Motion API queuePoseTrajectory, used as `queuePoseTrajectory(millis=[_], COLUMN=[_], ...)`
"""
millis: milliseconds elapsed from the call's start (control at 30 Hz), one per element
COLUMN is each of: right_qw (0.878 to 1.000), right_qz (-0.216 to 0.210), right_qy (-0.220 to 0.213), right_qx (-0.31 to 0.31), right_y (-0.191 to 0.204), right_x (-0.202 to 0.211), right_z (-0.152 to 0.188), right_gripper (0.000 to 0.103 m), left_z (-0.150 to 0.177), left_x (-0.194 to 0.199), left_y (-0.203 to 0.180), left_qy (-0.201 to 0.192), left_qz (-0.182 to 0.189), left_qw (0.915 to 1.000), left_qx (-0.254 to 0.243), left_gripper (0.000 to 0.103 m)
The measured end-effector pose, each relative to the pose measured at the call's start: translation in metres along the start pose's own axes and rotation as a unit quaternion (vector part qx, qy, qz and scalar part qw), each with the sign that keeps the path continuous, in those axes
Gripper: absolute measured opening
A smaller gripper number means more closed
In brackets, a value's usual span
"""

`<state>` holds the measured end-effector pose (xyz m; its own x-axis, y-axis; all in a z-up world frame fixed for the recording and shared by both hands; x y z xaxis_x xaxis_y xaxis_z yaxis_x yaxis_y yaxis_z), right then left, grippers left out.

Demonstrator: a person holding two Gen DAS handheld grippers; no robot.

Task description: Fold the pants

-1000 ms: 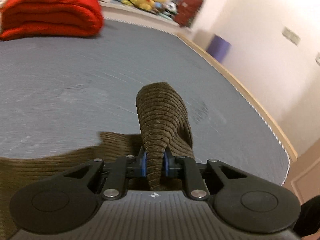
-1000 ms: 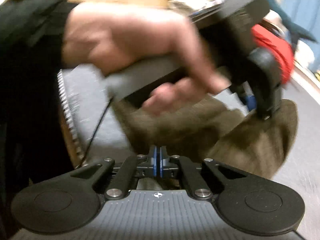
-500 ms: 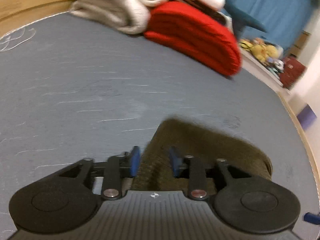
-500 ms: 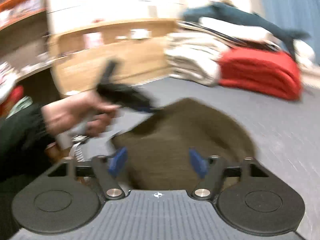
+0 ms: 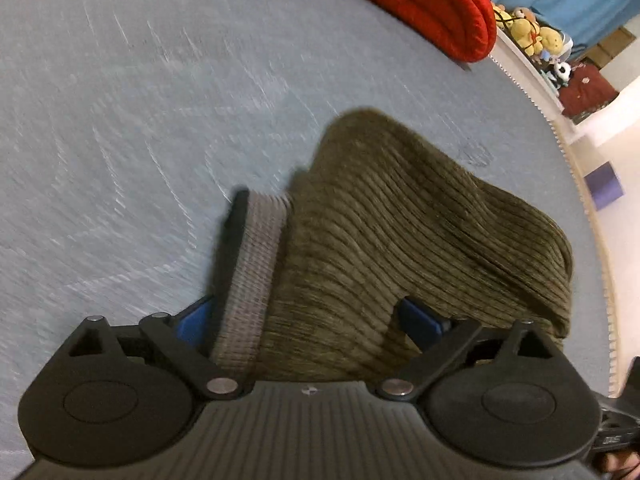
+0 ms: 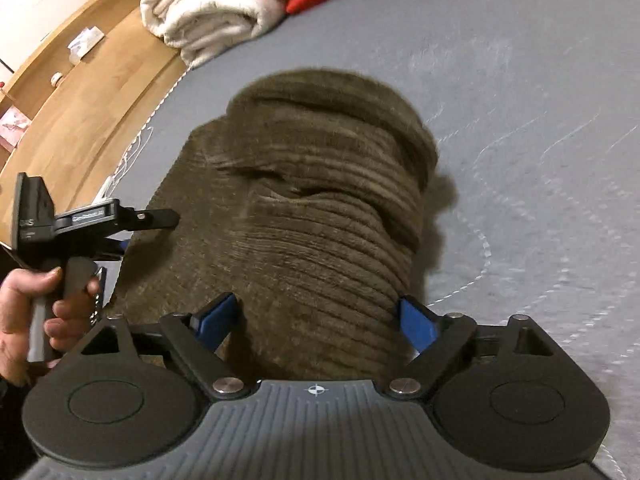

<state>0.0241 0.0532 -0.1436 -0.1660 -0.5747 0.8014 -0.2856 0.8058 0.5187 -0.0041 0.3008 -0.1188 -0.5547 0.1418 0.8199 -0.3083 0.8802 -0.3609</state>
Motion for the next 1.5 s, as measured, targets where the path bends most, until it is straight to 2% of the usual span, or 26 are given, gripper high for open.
queuePoseTrajectory(millis=[67,133,167,200,233,333,400,567,700,800,867,933,1000,1033,1100,1200,1333,1400,1500], right_qw=[1.0,1.0,1.0,1.0,1.0,0.998,0.997,0.99,0.981,0.973,0.968,0.967,0.969,0.967,0.96,0.955,0.948,0.949,0.95], right_qz=[0.001,0.002,0.0,-0.003,-0.004,-0.007,-0.002,0.029,0.077,0.1,0.109,0.118,0.151,0.176,0.219,0.227,0.227,0.224,0.232], right_qy=[0.002,0.0,-0.003,-0.009,-0.018,-0.054,-0.075,-0.136,-0.18,-0.209,-0.225,-0.224,-0.188,-0.169,-0.159,-0.184,-0.22,-0.213,-0.175], right_qx=[-0.004,-0.01,-0.004,0.005,0.015,0.032,0.028,-0.008,0.0,-0.01,-0.024,-0.04,-0.058,-0.067,-0.074,-0.056,0.022,0.069,0.116], right_y=[0.0,-0.001,0.002,0.005,0.01,0.016,0.007,-0.045,-0.085,-0.118,-0.138,-0.159,-0.178,-0.188,-0.201,-0.19,-0.147,-0.13,-0.117], right_x=[-0.002,0.001,0.002,0.007,0.013,0.04,0.063,0.13,0.172,0.201,0.214,0.217,0.205,0.199,0.196,0.205,0.209,0.199,0.172], right_z=[-0.007,-0.009,-0.012,-0.011,-0.01,-0.013,-0.019,-0.033,-0.027,-0.02,-0.017,-0.014,-0.014,-0.013,-0.01,-0.012,-0.011,-0.004,0.009], right_gripper=[0.08,0.056,0.051,0.042,0.039,0.036,0.036,0.037,0.036,0.036,0.037,0.041,0.048,0.049,0.051,0.051,0.051,0.051,0.051], left_z=[-0.001,0.0,-0.002,-0.003,-0.005,-0.005,-0.006,-0.002,-0.006,-0.006,-0.005,-0.007,-0.01,-0.014,-0.015,-0.006,0.013,0.026,0.046], left_x=[-0.006,-0.006,-0.005,-0.002,0.0,0.004,0.002,-0.023,-0.044,-0.058,-0.064,-0.069,-0.073,-0.072,-0.062,-0.041,-0.03,-0.031,-0.036], left_y=[-0.004,-0.013,-0.019,-0.023,-0.028,-0.05,-0.076,-0.152,-0.22,-0.256,-0.274,-0.282,-0.285,-0.286,-0.288,-0.297,-0.318,-0.332,-0.345], left_qy=[0.001,-0.001,-0.004,-0.008,-0.013,-0.028,-0.031,-0.031,-0.046,-0.064,-0.081,-0.089,-0.096,-0.1,-0.114,-0.139,-0.141,-0.14,-0.143], left_qz=[-0.008,-0.02,-0.027,-0.03,-0.03,0.005,0.036,0.081,0.111,0.132,0.125,0.09,0.05,0.043,0.05,0.07,0.106,0.116,0.098], left_qw=[1.0,0.9997,0.9995,0.9993,0.9993,0.9993,0.9979,0.9922,0.9851,0.9798,0.978,0.9799,0.9812,0.9811,0.9791,0.9693,0.9526,0.9402,0.9205], left_qx=[-0.005,-0.013,-0.017,-0.02,-0.021,-0.024,-0.043,-0.089,-0.123,-0.136,-0.146,-0.154,-0.16,-0.16,-0.161,-0.191,-0.248,-0.288,-0.35], left_gripper=[0.097,0.09,0.087,0.081,0.072,0.053,0.047,0.044,0.043,0.042,0.042,0.042,0.042,0.042,0.043,0.048,0.049,0.049,0.049])
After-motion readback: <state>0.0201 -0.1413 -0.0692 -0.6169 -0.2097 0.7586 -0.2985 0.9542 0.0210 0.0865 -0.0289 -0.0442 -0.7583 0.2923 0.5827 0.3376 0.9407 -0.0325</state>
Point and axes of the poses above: each gripper's, at about its wrist camera, not at the fingertips, and x roughly against the way its jaws point, y to its left, z to its underside, the point moved 3 cm from there along -x, roughly the way its jaws point, and after that the axes turned 6 degrees about -x, right-handed, at the moved point
